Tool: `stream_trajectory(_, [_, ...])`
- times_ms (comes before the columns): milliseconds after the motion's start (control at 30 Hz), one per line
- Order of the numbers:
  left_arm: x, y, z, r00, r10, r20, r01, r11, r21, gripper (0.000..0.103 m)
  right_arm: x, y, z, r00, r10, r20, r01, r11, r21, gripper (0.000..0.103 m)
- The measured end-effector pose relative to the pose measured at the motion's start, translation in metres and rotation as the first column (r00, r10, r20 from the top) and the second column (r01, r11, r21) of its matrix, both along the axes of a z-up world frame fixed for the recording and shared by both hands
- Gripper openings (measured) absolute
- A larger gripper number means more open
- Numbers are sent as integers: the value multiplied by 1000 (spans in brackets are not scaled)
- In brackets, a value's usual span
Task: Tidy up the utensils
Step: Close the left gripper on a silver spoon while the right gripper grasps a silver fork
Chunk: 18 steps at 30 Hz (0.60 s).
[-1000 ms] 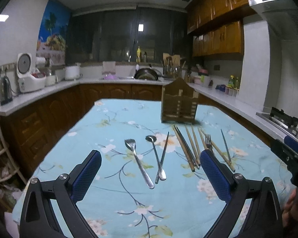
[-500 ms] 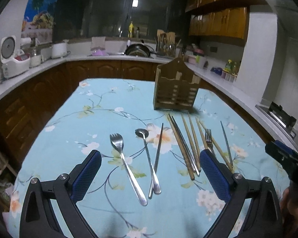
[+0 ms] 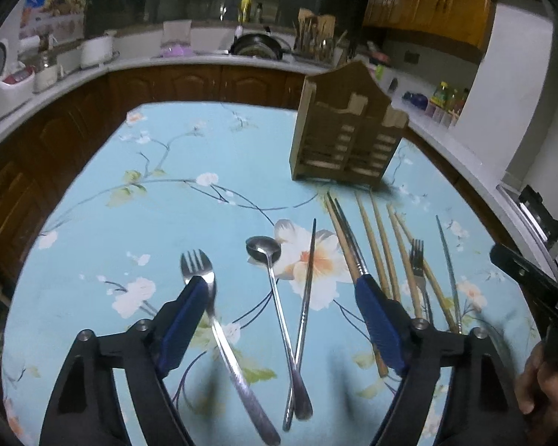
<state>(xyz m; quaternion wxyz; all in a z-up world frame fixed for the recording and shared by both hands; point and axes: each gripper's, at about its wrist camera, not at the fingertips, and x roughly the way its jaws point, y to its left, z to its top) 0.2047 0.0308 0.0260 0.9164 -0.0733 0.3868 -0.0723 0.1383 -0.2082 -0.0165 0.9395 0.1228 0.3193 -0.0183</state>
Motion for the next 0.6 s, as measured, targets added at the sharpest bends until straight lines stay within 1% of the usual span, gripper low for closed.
stream_trajectory(67, [12,2,-4,999,-10,-32,10,1000,-1,73,17,-2,-8,999,18,-42,-18,1000,6,54])
stream_trajectory(167, [31,1,-13,996,-22,-82,21,1000,-11,68,35,-7,-20,995,29,-91,-29,1000,-1,53])
stream_trajectory(200, [36,1,-16,995,-25,-95,24,1000,-14,67,42,-9,-24,993,35,-110,-35,999,1,51])
stream_trajectory(300, [54,3,-25,989,-37,-142,34,999,-25,61,58,-14,-39,985,48,-163,-46,999,14,43])
stream_trajectory(367, [66,1,-30,986,-44,-158,40,999,-29,54,65,-16,-46,980,57,-192,-54,998,18,41])
stream_trajectory(533, [83,1,-44,979,-58,-194,51,998,-40,40,78,-17,-58,970,71,-232,-69,997,18,33])
stream_trajectory(567, [85,1,-46,978,-60,-200,53,998,-42,37,80,-17,-58,969,75,-235,-72,997,22,28])
stream_trajectory(600, [88,-1,-48,977,-62,-203,55,998,-39,36,81,-17,-58,969,82,-233,-77,997,28,25])
